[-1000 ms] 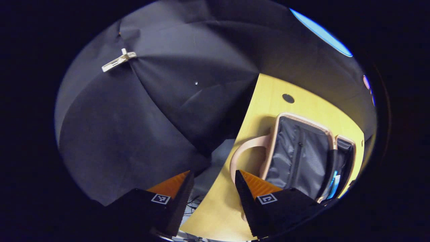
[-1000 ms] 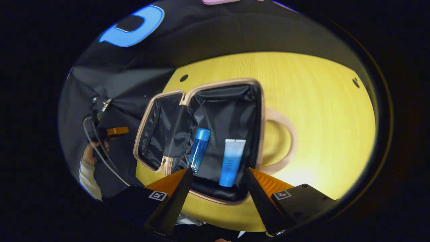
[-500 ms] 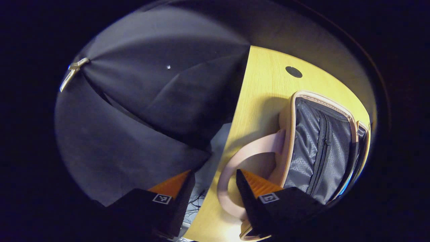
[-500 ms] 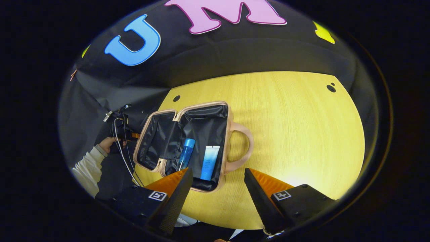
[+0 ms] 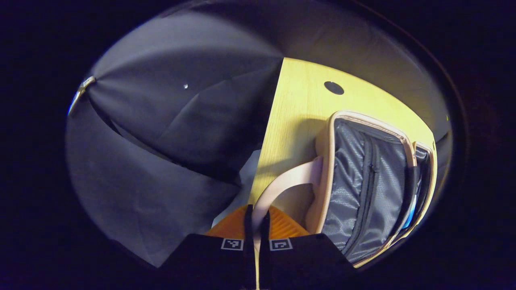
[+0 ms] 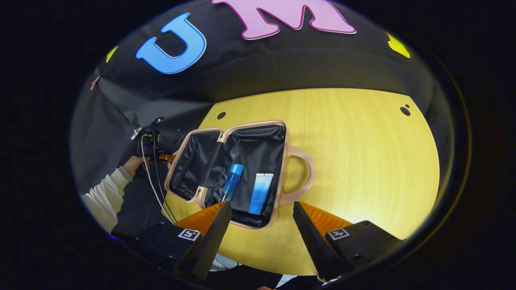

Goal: First open the suitcase, pack the skin care products into it, and then close the suitcase.

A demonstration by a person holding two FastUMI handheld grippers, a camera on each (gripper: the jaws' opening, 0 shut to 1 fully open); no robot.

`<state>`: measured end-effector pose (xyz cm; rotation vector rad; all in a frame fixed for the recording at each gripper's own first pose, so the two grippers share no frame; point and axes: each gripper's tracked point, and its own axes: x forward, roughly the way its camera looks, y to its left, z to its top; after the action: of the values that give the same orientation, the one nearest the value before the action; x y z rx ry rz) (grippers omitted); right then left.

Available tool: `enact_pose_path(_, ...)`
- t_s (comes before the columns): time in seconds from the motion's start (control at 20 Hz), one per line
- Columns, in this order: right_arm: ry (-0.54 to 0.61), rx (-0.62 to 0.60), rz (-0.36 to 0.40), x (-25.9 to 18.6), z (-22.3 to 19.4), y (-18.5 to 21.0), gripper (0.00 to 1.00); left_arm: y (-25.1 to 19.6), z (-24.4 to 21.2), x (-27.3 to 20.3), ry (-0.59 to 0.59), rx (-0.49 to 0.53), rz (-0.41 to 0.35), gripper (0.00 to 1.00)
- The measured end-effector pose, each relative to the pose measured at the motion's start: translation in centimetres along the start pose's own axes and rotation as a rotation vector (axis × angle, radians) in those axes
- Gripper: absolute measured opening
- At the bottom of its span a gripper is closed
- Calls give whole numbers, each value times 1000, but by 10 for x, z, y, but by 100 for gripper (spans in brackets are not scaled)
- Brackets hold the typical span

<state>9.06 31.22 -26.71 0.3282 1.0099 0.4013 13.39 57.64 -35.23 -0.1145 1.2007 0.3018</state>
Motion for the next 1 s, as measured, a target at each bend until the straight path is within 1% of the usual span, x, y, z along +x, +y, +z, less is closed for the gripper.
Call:
enact_pose_path(0.15, -21, -17, 7, -9, 1, -1, 97, -4, 21, -31, -78, 23, -16, 8)
enact_pose_path(0.35, -59, -64, 34, -28, 3, -2, 98, -22, 46, -91, -199, 76, -41, 7)
enact_pose_path(0.4, -73, -85, 42, -37, 3, -5, 97, -32, 48, -110, -229, 103, -40, 7)
enact_pose_path(0.45, -88, -103, 55, -46, 4, -7, 97, -44, 51, -143, -268, 160, -22, 3)
enact_pose_path(0.5, -97, -116, 64, -53, 4, -9, 97, -56, 52, -163, -287, 189, -16, 7)
enact_pose_path(0.55, -114, -138, 73, -63, 4, -14, 97, -69, 54, -182, -311, 222, -9, 6)
enact_pose_path(0.6, -130, -170, 76, -74, 3, -22, 97, -92, 57, -206, -348, 260, -3, 7)
enact_pose_path(0.7, -150, -212, 82, -90, -1, -33, 98, -134, 56, -251, -418, 288, -26, 7)
enact_pose_path(0.8, -166, -230, 90, -105, -5, -42, 97, -179, 58, -273, -475, 296, -64, 6)
enact_pose_path(0.95, -198, -238, 84, -128, -12, -65, 97, -260, 53, -293, -544, 293, -164, 6)
enact_pose_path(1.0, -203, -236, 72, -137, -16, -76, 97, -295, 46, -301, -554, 277, -227, 6)
